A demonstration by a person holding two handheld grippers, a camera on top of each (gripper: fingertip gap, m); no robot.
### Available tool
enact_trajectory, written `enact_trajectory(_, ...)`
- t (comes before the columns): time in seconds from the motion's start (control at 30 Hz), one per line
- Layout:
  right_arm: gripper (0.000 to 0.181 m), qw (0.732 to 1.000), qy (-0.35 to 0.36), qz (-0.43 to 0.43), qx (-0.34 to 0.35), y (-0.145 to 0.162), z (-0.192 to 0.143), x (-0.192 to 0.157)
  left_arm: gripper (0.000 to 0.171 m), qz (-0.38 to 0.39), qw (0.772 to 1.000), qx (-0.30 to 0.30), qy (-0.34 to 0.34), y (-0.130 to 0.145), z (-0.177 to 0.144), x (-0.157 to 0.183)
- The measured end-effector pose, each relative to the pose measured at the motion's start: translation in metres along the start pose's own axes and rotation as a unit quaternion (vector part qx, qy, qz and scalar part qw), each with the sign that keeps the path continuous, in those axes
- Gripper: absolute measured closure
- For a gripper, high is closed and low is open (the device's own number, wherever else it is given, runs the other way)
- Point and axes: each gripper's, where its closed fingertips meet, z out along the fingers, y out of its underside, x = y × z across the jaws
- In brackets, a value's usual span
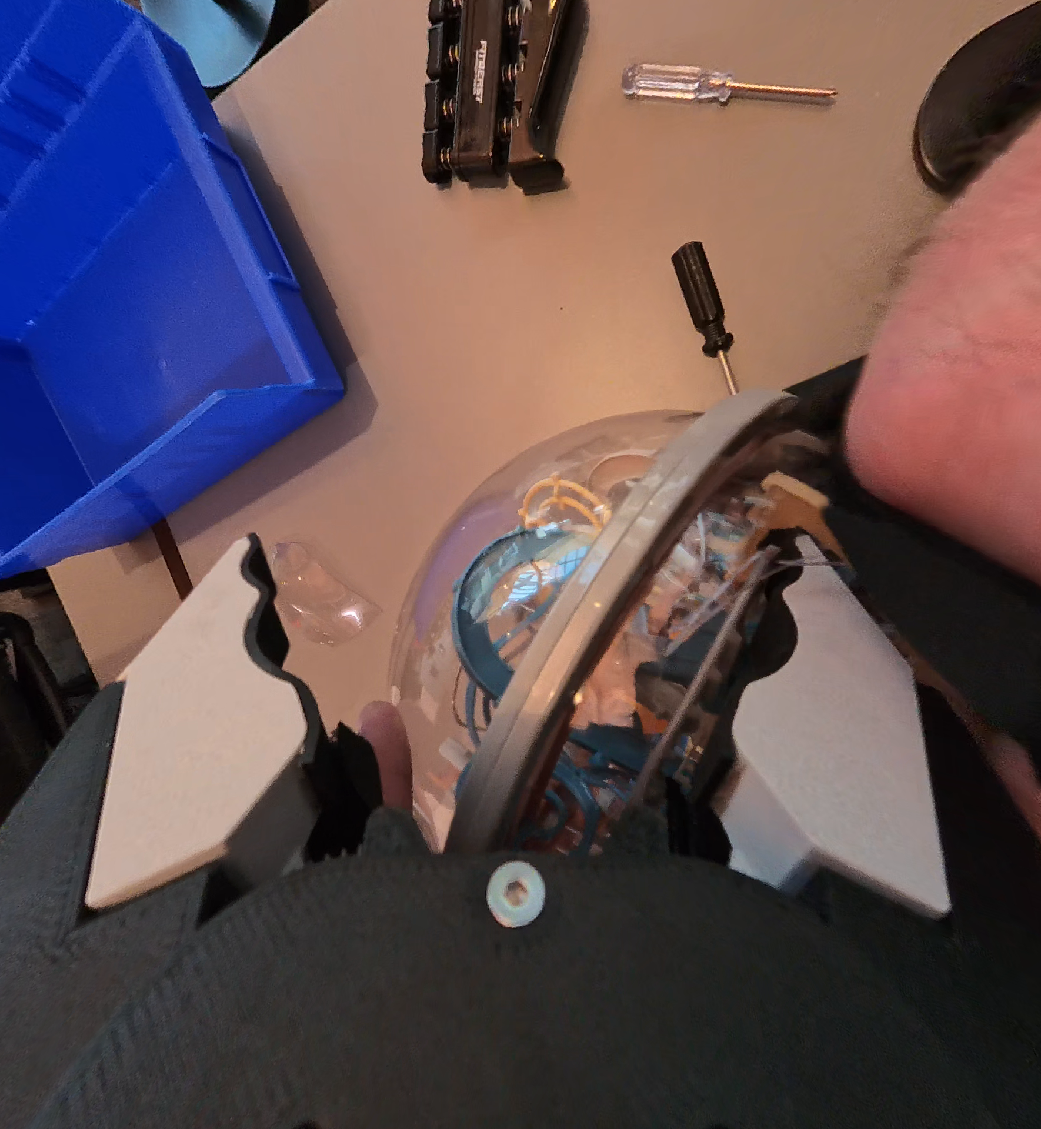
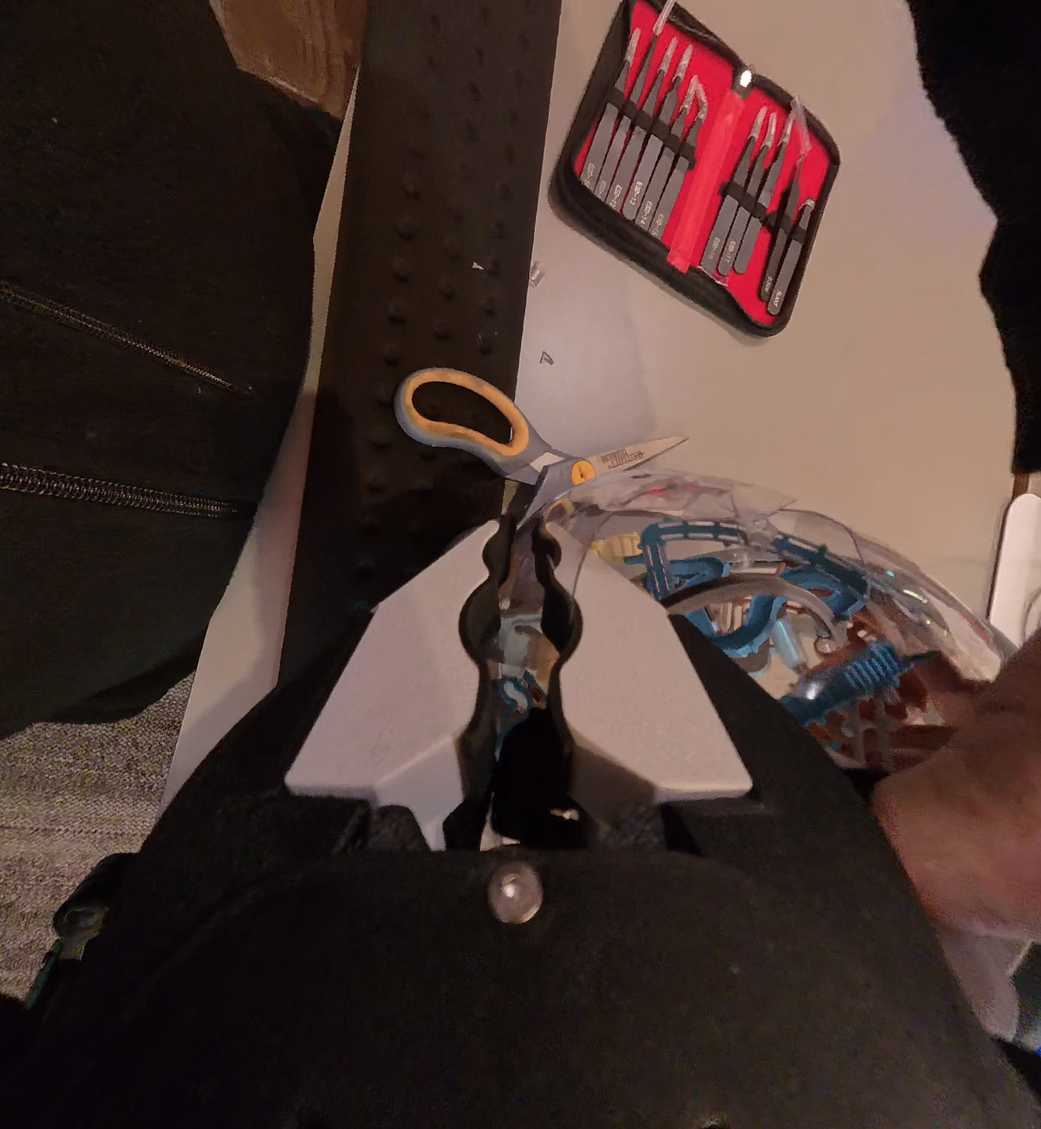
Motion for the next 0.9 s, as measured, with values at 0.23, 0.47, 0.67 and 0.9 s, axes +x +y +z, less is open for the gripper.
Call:
enact_trajectory(0.23,0.179,1.0,-0.012,-0.004,-0.028,-0.004,0.006,0.004,0.022,-0.015,0.999,-0.022,0.037,0.003,0.009,0.0)
enact_trajectory(0.47,0.18,0.996,-0.019,-0.027,-0.077,-0.006,0.012,0.003,0.018,-0.027,0.996,-0.046,0.065,0.006,0.013,0.004)
enact_trajectory(0.67,0.181,0.995,-0.023,-0.032,-0.088,-0.008,0.017,0.004,0.023,-0.023,0.996,-0.045,0.071,0.006,0.013,0.006)
enact_trajectory(0.9,0.181,0.996,-0.023,-0.029,-0.079,-0.012,0.023,0.007,0.024,-0.024,0.996,-0.047,0.076,0.009,0.013,0.005)
